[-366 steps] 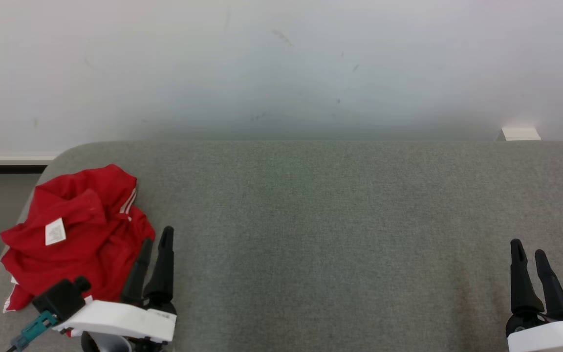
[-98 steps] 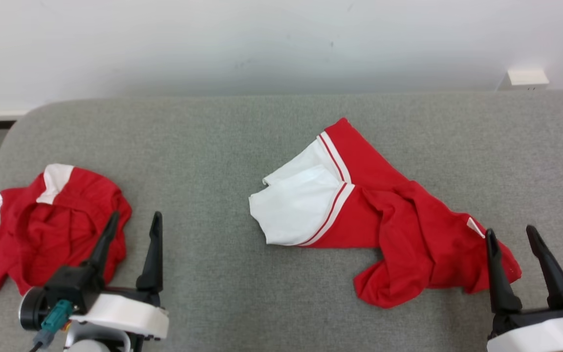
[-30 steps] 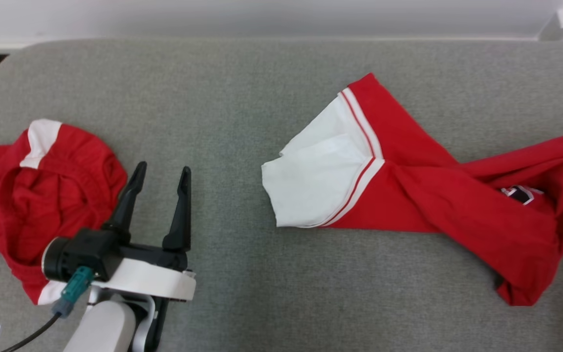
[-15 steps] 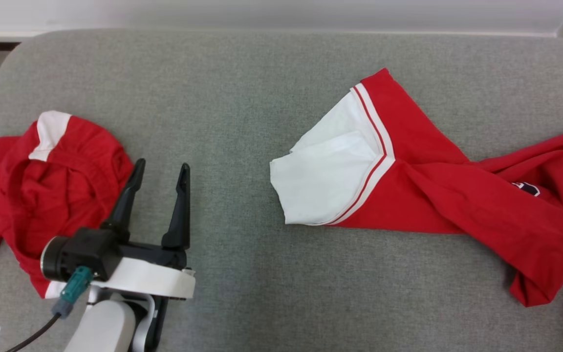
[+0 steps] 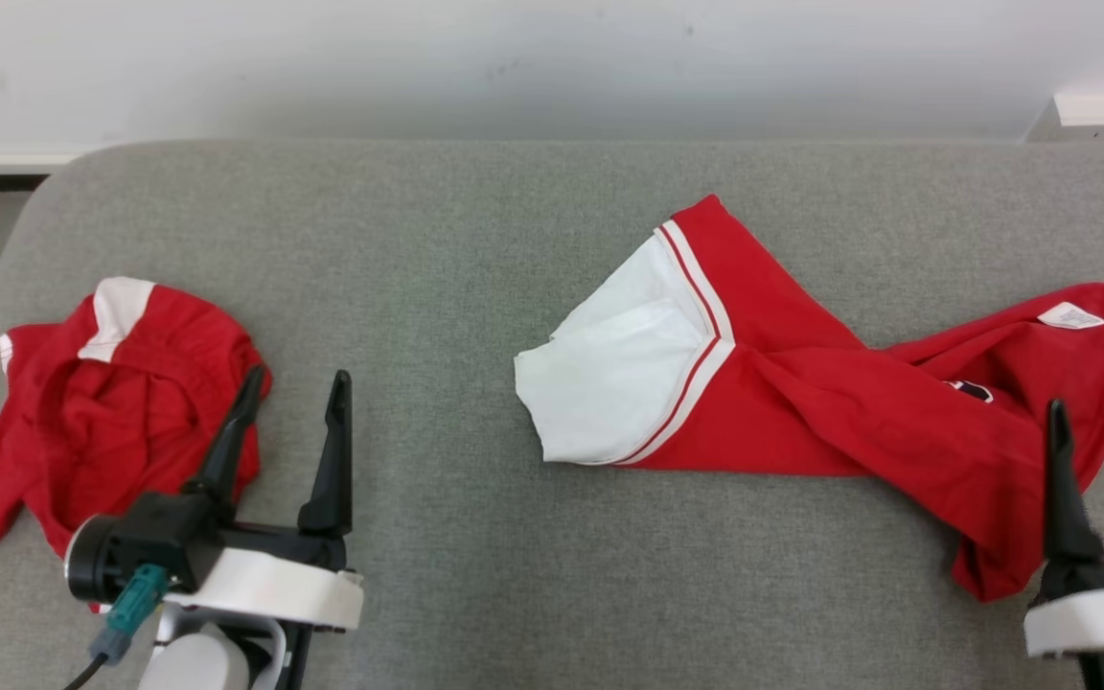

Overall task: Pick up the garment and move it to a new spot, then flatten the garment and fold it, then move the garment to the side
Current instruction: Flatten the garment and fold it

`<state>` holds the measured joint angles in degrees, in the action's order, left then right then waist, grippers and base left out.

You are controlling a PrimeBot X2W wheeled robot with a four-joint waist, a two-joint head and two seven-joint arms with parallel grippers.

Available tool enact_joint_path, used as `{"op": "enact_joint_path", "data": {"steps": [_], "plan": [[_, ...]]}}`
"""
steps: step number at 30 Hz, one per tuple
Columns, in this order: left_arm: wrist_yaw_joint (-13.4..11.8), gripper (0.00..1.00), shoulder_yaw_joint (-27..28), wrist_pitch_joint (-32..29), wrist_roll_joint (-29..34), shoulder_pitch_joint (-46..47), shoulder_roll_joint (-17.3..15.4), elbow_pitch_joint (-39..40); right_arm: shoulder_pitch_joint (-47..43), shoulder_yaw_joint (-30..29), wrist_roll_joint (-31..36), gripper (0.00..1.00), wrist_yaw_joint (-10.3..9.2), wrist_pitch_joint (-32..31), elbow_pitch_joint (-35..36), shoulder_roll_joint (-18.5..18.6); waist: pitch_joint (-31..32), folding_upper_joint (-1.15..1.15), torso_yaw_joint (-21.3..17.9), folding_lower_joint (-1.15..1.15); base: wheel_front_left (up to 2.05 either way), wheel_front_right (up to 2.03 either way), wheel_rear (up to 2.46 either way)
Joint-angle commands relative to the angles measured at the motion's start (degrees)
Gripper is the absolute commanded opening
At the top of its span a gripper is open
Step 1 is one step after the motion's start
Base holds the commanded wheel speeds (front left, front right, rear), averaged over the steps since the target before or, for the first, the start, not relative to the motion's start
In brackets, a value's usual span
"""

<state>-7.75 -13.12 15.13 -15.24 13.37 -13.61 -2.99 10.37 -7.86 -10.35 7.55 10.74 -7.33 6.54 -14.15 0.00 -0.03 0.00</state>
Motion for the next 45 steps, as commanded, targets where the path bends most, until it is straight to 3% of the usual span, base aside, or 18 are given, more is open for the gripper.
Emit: {"op": "enact_joint_path", "data": {"steps": [1,9,21,31,43,44,45], "plan": [[0.05,1.0,0.31,0.02,0.03,-0.97,-0.28,-0.03,-2.65,0.04,0.02,1.0,-0.12,-0.89,2.43,-0.71,0.73,0.0,-0.05,0.0,0.0,0.0,0.0],[-0.38,1.0,0.94,0.02,-0.41,-3.18,-0.33,0.4,-10.35,1.55,-0.77,1.0,-0.12,-4.79,11.28,-3.28,1.97,0.0,-0.66,0.0,0.0,0.0,0.0],[-0.47,1.0,0.67,0.02,-0.52,-4.01,-0.34,0.18,-12.27,1.39,-0.83,1.0,-0.12,-6.77,14.59,-3.63,2.51,0.0,-0.45,0.0,0.0,0.0,0.0],[-0.54,1.0,0.37,0.02,-0.24,-3.55,-0.2,0.32,-14.89,-2.05,-3.53,1.0,-0.12,-6.47,6.52,-3.63,1.82,0.0,-0.86,0.0,0.0,0.0,0.0],[0.1,1.0,-0.29,0.02,-0.03,-1.24,0.0,-0.49,-7.19,0.81,-5.56,1.0,-0.12,-5.07,-8.24,-2.78,-0.4,0.0,-0.43,0.0,0.0,0.0,0.0],[0.19,1.0,-0.36,0.02,0.01,-1.05,0.13,-0.57,-6.56,1.36,-5.61,0.64,-0.12,-4.95,-9.07,-2.4,-0.59,0.0,-0.24,0.0,0.0,0.0,0.0],[0.3,1.0,-0.46,0.02,0.09,-0.86,0.25,-0.68,-5.96,1.86,-6.07,0.4,-0.12,-4.68,-9.77,-2.22,-0.75,0.0,-0.05,0.0,0.0,0.0,0.0]]}}
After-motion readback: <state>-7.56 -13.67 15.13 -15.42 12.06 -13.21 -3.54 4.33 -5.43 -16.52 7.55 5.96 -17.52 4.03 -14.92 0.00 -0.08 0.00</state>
